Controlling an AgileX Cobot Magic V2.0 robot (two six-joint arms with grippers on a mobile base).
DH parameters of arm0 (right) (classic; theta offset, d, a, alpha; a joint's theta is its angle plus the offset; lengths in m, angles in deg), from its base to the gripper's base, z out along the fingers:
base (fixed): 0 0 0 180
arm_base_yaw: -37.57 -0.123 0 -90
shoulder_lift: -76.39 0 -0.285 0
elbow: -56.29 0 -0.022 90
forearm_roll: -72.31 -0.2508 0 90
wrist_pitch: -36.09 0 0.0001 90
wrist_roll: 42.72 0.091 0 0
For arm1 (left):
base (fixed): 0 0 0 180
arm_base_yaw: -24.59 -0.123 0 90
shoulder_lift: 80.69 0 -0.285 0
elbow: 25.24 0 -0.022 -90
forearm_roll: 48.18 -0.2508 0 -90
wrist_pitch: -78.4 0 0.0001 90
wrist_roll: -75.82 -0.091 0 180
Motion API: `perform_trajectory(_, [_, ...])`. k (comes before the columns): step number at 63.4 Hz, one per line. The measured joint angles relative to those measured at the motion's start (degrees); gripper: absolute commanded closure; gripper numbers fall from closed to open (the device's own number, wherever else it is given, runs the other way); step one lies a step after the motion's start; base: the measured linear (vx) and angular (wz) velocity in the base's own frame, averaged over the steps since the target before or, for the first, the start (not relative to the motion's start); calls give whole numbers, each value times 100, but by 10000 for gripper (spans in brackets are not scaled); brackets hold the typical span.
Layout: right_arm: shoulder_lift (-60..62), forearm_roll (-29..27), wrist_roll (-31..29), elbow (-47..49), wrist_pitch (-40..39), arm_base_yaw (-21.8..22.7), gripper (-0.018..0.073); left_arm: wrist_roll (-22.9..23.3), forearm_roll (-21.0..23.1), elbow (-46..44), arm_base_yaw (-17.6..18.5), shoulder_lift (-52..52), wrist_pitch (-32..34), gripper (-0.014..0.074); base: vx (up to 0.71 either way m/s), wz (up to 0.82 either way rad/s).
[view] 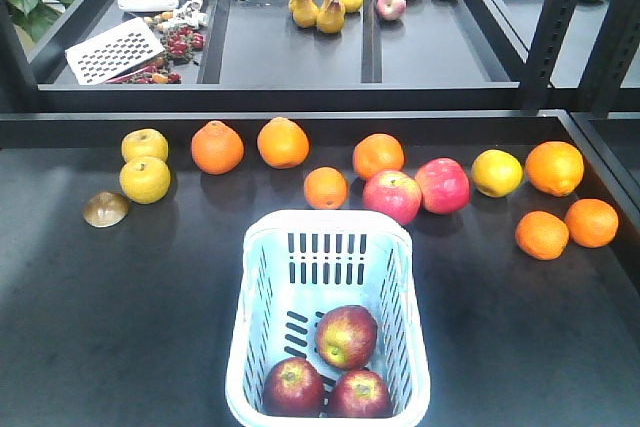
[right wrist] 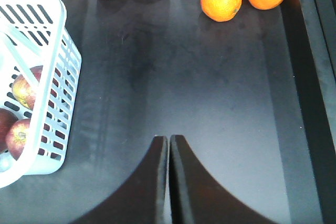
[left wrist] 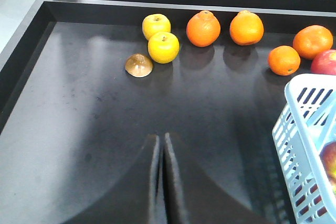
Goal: Pick three apples into basket with both arms
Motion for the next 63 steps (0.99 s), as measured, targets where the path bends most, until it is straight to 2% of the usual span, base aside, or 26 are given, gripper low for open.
perform_trajectory(63, [0,0,0,0,2,0,568,0,0,0,0,0,11,603,0,0])
